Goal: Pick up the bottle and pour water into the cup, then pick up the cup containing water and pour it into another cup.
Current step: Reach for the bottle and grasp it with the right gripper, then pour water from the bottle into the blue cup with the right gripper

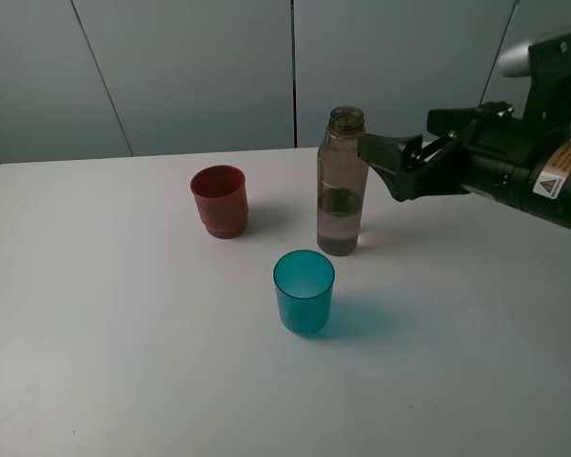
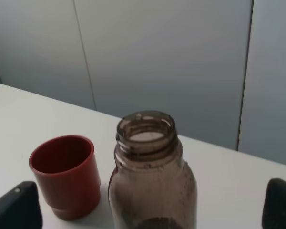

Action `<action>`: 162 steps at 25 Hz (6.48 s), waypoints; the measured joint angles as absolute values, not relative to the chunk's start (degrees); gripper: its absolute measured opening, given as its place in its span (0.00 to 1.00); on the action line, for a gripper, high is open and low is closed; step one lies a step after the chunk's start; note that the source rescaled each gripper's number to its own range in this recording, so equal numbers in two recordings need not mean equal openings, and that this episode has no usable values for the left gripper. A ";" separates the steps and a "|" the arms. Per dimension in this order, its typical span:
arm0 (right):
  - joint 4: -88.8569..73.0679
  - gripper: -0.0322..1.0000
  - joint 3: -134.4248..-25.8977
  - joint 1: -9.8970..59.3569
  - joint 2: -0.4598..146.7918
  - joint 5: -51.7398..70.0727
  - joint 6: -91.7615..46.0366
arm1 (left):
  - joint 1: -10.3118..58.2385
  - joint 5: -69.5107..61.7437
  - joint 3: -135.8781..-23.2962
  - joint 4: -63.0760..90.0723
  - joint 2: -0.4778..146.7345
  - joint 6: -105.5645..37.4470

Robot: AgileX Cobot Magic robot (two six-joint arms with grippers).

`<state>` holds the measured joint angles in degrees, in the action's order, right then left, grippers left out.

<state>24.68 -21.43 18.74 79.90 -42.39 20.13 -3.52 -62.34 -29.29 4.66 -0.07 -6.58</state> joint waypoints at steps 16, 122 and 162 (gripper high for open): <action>33.85 1.00 -23.43 16.50 95.67 -55.40 23.18 | -3.52 -62.34 -29.29 4.66 -0.07 -6.38; -1.34 0.03 -23.70 26.93 83.83 -25.30 -50.86 | -3.52 -62.34 -29.29 4.66 -0.07 -6.38; -30.38 0.03 -25.38 34.86 90.66 -27.20 -102.49 | -3.52 -62.34 -29.29 4.64 -0.07 -6.38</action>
